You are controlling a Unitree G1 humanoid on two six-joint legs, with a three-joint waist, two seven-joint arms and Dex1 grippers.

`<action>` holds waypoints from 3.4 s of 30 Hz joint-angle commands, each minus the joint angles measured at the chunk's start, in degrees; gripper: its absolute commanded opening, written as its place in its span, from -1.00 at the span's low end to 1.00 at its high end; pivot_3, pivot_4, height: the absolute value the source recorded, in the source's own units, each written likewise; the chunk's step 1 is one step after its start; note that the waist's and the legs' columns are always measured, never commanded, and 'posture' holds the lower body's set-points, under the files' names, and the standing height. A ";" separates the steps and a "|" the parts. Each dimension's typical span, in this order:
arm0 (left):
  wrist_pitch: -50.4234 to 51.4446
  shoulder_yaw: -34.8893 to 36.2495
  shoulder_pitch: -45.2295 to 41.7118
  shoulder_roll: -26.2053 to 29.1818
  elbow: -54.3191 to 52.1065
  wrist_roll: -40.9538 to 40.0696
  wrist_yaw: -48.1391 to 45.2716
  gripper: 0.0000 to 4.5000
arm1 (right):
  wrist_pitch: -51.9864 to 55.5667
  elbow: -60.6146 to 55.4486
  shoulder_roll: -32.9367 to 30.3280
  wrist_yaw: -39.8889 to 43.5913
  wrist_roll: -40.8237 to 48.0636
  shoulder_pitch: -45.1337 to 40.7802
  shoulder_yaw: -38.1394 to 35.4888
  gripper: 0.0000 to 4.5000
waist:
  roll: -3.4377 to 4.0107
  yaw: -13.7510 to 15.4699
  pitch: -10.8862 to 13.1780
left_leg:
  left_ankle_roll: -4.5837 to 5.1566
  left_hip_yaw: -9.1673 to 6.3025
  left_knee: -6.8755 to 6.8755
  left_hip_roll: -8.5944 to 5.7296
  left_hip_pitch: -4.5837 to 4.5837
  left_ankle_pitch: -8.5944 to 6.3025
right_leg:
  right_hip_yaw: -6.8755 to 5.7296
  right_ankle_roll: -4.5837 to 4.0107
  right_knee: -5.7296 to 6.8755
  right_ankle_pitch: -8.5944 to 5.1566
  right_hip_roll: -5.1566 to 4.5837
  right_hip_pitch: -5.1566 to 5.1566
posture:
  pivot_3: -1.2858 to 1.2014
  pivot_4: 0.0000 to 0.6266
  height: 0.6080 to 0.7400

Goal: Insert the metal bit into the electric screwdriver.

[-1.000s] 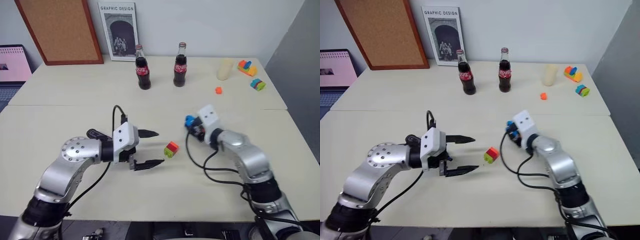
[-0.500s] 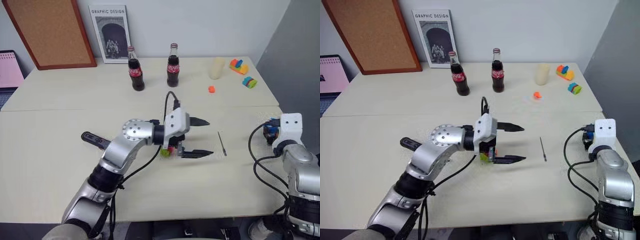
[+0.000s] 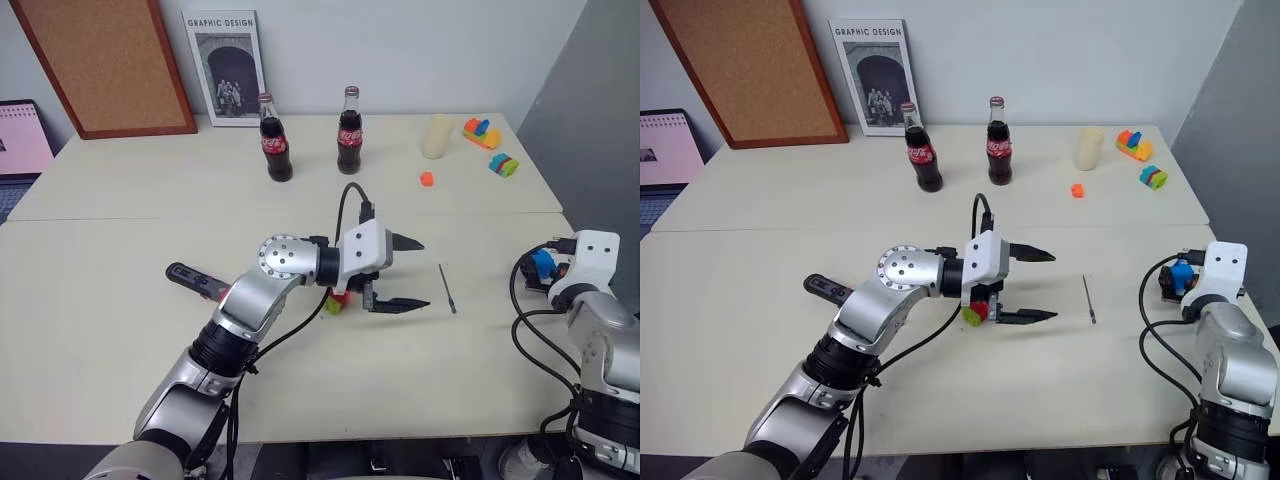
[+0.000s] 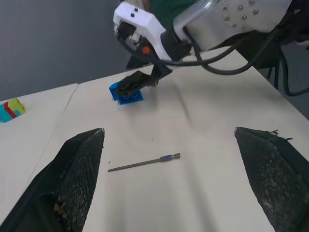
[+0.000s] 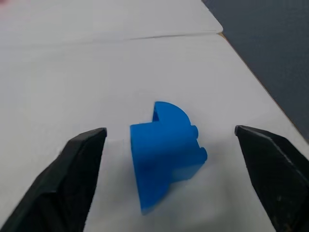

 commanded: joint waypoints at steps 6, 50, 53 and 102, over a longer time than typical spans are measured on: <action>5.54 10.89 3.90 12.75 -7.12 -3.66 -1.65 1.00 | -1.93 -24.00 -12.16 15.39 5.65 7.07 9.13 1.00 | 0.06 -0.65 0.03 | 0.00 -0.15 -0.04 0.07 0.06 0.00 | -0.09 0.00 0.01 0.00 0.04 -0.04 | 0.03 -0.52 1.00; 7.86 13.38 16.00 19.80 -19.86 -12.25 -4.36 1.00 | -3.34 -22.67 -4.53 18.58 2.87 7.17 26.67 -0.08 | -0.26 0.96 0.20 | 0.00 -0.32 0.15 -0.01 -0.49 -0.01 | -0.32 0.05 -0.05 0.01 -0.47 -0.49 | 0.03 -0.52 1.00; 4.67 7.62 12.05 13.01 -16.11 -10.03 -5.09 1.00 | -1.57 -27.05 -5.63 17.00 3.04 15.40 15.71 -0.08 | -0.28 1.55 0.18 | 0.00 -0.29 0.20 -0.03 -0.53 0.00 | -0.33 0.10 -0.04 0.00 -0.45 -0.46 | 0.03 -0.52 1.00; -23.94 9.73 -2.94 38.46 12.57 7.62 -27.38 1.00 | -6.27 -30.21 -27.28 38.87 29.34 4.41 18.92 0.99 | -0.09 0.23 0.14 | 0.01 -0.15 0.03 0.07 0.23 -0.02 | -0.15 -0.04 -0.31 0.07 0.30 0.13 | 0.03 -0.52 1.00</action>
